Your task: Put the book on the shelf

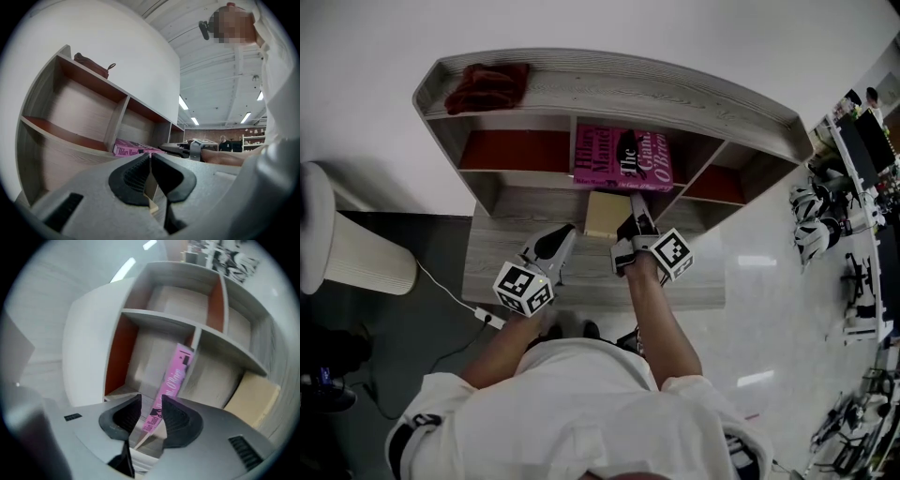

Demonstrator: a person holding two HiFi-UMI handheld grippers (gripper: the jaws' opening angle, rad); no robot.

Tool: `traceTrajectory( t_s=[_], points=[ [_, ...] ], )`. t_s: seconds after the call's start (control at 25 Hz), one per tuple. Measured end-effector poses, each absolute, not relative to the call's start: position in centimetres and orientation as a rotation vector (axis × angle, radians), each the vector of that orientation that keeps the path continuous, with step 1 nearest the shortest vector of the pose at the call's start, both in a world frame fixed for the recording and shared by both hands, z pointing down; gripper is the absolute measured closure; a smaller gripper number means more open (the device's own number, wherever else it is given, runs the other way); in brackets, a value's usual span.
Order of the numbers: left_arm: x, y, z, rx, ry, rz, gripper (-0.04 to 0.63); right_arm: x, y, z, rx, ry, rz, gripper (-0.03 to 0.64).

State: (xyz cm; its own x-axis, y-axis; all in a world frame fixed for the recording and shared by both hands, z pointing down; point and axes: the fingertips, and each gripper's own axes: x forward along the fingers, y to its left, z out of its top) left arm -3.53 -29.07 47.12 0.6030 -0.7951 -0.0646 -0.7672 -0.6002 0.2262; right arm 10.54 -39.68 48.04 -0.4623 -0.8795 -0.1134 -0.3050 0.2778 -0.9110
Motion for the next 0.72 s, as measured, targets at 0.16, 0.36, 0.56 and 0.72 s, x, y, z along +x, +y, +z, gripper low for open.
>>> traceTrajectory(
  t_s=[0.16, 0.36, 0.56, 0.72],
  points=[
    [-4.0, -29.1, 46.2, 2.670, -1.318, -0.248, 0.568, 10.5, -37.0, 43.4, -1.177, 2.250, -0.766, 0.480],
    [-4.9, -28.7, 45.4, 2.692, -1.347, -0.244, 0.568, 10.0, -33.2, 40.5, -1.340, 2.604, -0.190, 0.481],
    [-6.0, -28.2, 43.9, 2.719, -1.386, -0.237, 0.568, 9.8, -29.4, 39.9, -1.406, 2.812, 0.233, 0.497],
    [-6.9, -27.3, 43.1, 2.726, -1.397, -0.226, 0.568, 10.7, -26.3, 40.4, -1.459, 2.861, 0.375, 0.538]
  ],
)
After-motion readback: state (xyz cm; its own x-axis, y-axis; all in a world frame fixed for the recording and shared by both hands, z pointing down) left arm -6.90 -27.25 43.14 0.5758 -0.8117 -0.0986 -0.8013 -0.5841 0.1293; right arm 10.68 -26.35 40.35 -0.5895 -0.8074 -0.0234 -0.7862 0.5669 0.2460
